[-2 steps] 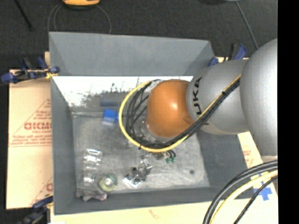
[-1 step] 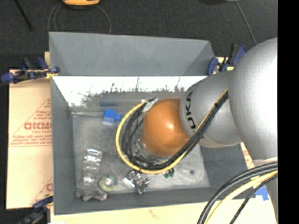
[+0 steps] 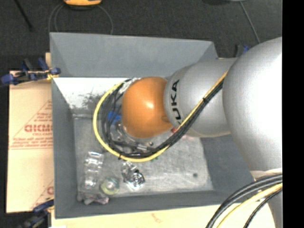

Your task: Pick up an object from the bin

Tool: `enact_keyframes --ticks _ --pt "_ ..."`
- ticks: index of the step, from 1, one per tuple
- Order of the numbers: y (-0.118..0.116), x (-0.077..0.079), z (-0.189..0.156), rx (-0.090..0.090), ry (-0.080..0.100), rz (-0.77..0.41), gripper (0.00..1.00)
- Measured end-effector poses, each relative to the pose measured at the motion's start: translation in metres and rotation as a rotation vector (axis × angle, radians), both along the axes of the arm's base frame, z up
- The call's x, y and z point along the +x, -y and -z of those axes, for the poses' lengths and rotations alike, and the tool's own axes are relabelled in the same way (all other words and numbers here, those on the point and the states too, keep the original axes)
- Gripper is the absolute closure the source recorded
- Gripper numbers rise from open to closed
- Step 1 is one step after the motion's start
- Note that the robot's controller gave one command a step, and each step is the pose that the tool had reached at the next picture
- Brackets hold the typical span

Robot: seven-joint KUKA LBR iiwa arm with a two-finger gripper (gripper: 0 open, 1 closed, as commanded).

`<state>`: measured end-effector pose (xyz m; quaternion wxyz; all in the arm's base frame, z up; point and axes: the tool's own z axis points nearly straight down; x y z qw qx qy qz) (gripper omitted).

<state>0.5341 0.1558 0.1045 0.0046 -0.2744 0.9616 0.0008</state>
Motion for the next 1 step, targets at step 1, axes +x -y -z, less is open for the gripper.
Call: enact_keyframes --ticks 1 --pt "0.0507 -0.0245 0.0199 -0.004 -0.010 0.047 0.00"
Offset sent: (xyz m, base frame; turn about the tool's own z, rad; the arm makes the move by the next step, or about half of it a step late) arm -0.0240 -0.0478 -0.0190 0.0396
